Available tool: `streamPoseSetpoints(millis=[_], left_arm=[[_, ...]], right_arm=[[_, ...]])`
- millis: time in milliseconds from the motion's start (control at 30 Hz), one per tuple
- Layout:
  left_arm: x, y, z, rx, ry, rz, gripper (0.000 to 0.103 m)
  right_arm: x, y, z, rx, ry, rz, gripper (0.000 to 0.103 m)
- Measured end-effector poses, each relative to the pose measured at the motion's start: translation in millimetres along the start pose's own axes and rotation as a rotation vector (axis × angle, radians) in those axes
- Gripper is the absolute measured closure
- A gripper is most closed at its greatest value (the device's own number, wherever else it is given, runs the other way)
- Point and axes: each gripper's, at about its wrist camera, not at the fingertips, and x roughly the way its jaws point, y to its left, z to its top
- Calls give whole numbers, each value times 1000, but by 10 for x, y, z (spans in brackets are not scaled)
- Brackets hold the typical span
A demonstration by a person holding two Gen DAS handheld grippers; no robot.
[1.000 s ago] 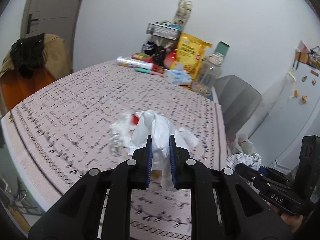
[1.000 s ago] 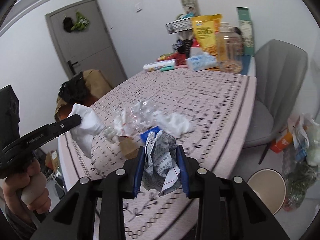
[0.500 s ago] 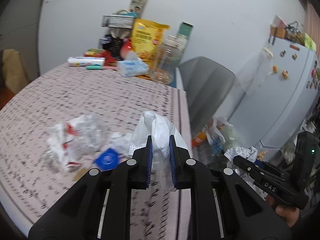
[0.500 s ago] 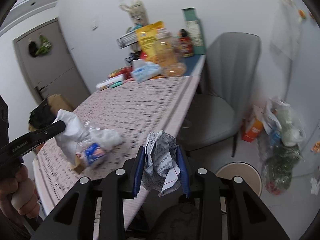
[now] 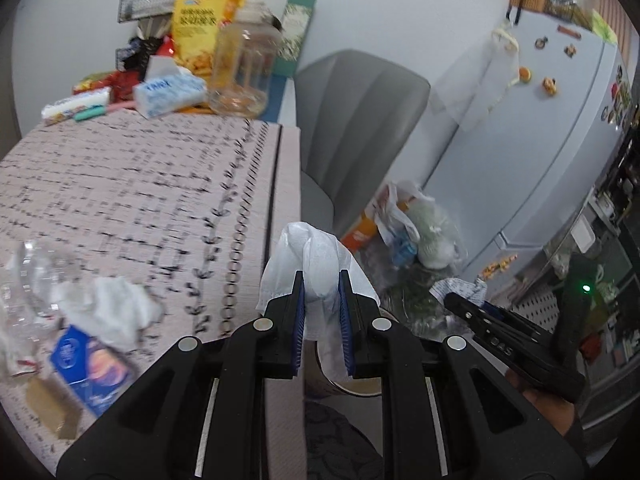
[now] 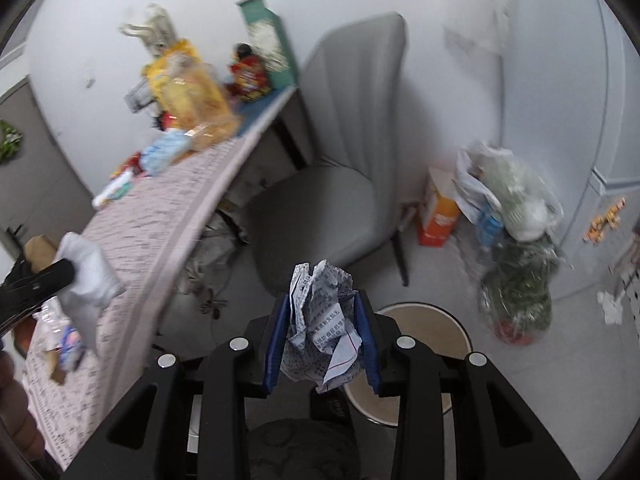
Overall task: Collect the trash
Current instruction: 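Carry tissue and wrapper to the trash bin and open both tools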
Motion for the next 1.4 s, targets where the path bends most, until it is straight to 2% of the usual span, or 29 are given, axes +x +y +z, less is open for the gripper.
streamPoseSetpoints(millis=[33, 167, 500, 800, 833, 867, 933, 1033, 1200, 1400], left_arm=[[92, -36, 7, 4, 14, -3, 87], [312, -156, 33, 19, 49, -11, 87], [847, -545, -1, 68, 146, -63, 87], [1222, -1007, -42, 105, 226, -151, 87], [1246, -1054, -34, 105, 234, -179, 78], [1266, -1092, -31, 105, 245, -204, 53], [1237, -1117, -13, 101, 224, -233, 29], [1126, -1056, 0, 112, 191, -204, 24], [904, -747, 43, 59, 149, -140, 14], [478, -315, 74, 4, 79, -55, 11]], right_arm=[[87, -76, 6, 7, 0, -9, 67], [248, -300, 11, 41, -20, -81, 39], [63, -766, -109, 137, -23, -123, 26], [-328, -1083, -141, 188, -76, -197, 24], [-355, -1099, -147, 194, -80, -202, 24], [-378, -1109, -153, 199, -83, -205, 24], [-414, -1114, -157, 205, -88, -207, 24], [-459, -1084, -155, 202, -97, -209, 23], [-492, -881, -148, 173, -135, -217, 8], [-469, -481, -89, 124, -153, -165, 8]])
